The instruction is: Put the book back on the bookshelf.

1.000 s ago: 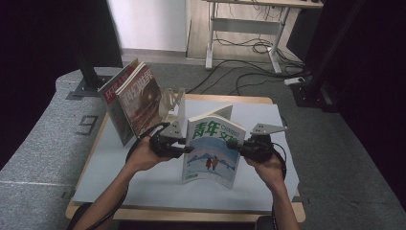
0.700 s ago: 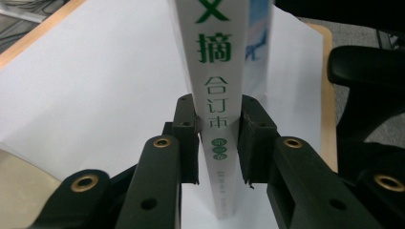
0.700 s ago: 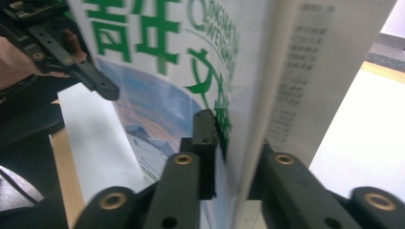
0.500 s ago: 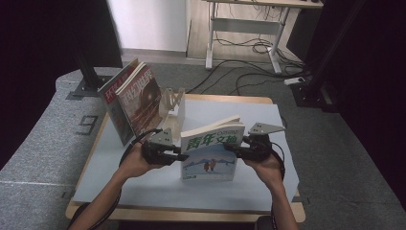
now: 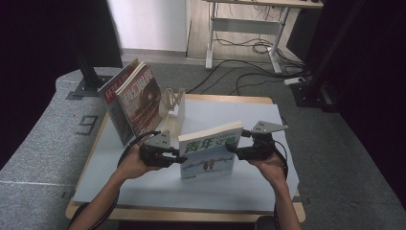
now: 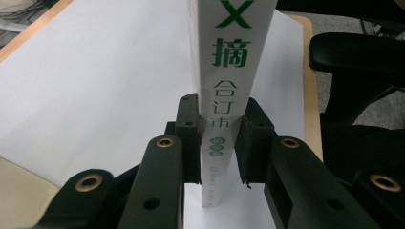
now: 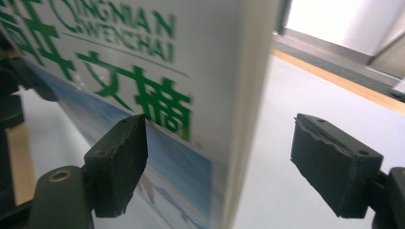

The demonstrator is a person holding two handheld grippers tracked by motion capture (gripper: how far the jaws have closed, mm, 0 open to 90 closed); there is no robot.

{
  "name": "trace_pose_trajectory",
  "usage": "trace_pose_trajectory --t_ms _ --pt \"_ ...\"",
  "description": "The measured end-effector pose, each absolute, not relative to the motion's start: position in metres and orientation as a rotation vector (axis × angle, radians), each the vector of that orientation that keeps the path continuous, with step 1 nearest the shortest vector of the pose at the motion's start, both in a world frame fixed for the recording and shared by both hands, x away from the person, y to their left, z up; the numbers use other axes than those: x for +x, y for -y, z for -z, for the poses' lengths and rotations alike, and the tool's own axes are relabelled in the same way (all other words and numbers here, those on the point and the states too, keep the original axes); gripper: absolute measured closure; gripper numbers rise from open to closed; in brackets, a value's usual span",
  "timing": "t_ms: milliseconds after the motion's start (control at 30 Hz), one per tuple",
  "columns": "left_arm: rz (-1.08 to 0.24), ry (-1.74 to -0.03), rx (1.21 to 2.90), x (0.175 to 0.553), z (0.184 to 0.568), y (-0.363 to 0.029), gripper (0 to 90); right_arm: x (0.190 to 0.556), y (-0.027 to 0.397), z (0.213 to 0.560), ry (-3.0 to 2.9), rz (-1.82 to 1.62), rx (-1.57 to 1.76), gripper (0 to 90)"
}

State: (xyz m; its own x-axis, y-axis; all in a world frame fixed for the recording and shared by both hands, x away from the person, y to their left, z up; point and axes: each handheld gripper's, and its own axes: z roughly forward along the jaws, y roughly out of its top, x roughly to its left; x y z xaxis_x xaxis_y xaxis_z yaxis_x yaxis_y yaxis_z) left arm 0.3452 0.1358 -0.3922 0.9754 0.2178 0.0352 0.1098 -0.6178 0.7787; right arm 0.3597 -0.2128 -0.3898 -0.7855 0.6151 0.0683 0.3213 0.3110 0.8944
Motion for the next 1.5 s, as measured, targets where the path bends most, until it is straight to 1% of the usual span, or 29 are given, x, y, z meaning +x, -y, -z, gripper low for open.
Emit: trace_pose_trajectory --t_ms 33,67,200,267,333,433,500,733,800,867,900,1000,1100,1333,1500 --pt "-0.158 -0.227 2.242 0.345 0.392 -0.136 74.0 0.36 0.212 0.389 -2.306 -1.468 0.829 25.0" --pt "-0.158 -0.226 2.242 0.345 0.392 -0.136 74.0 0.359 0.21 0.388 -2.322 -1.479 0.807 31.1" --pt "-0.17 -0.237 2.242 0.346 0.392 -0.136 73.4 0.357 0.206 0.383 -2.35 -1.443 0.806 38.7" --pt "-0.181 -0.246 2.246 0.347 0.391 -0.135 72.4 0.356 0.207 0.382 -2.344 -1.428 0.812 44.9" --pt "-0.186 -0.246 2.256 0.349 0.39 -0.134 71.8 0.356 0.209 0.383 -2.341 -1.44 0.821 47.0" --pt "-0.2 -0.241 2.25 0.349 0.387 -0.131 70.3 0.356 0.21 0.383 -2.341 -1.448 0.82 48.1" --pt "-0.171 -0.248 2.218 0.35 0.383 -0.128 70.0 0.356 0.21 0.382 -2.342 -1.449 0.813 48.6" --pt "-0.141 -0.257 2.213 0.355 0.375 -0.11 64.6 0.352 0.213 0.382 -2.35 -1.467 0.794 50.2" --pt "-0.164 -0.267 2.224 0.354 0.374 -0.106 65.7 0.352 0.214 0.383 -2.346 -1.482 0.797 50.3" --pt "-0.176 -0.277 2.229 0.355 0.374 -0.104 70.1 0.352 0.214 0.383 -2.344 -1.482 0.796 50.3" --pt "-0.171 -0.284 2.23 0.355 0.374 -0.104 70.5 0.352 0.214 0.383 -2.344 -1.483 0.796 50.2" --pt "-0.167 -0.298 2.227 0.355 0.374 -0.104 70.7 0.352 0.214 0.384 -2.344 -1.486 0.798 50.0" --pt "-0.189 -0.297 2.238 0.353 0.373 -0.103 70.8 0.352 0.214 0.383 -2.344 -1.484 0.799 49.7" --pt "-0.165 -0.331 2.222 0.356 0.374 -0.104 73.4 0.352 0.214 0.384 -2.341 -1.483 0.802 49.2" --pt "-0.173 -0.344 2.223 0.355 0.374 -0.103 73.9 0.352 0.213 0.384 -2.34 -1.469 0.791 47.2"
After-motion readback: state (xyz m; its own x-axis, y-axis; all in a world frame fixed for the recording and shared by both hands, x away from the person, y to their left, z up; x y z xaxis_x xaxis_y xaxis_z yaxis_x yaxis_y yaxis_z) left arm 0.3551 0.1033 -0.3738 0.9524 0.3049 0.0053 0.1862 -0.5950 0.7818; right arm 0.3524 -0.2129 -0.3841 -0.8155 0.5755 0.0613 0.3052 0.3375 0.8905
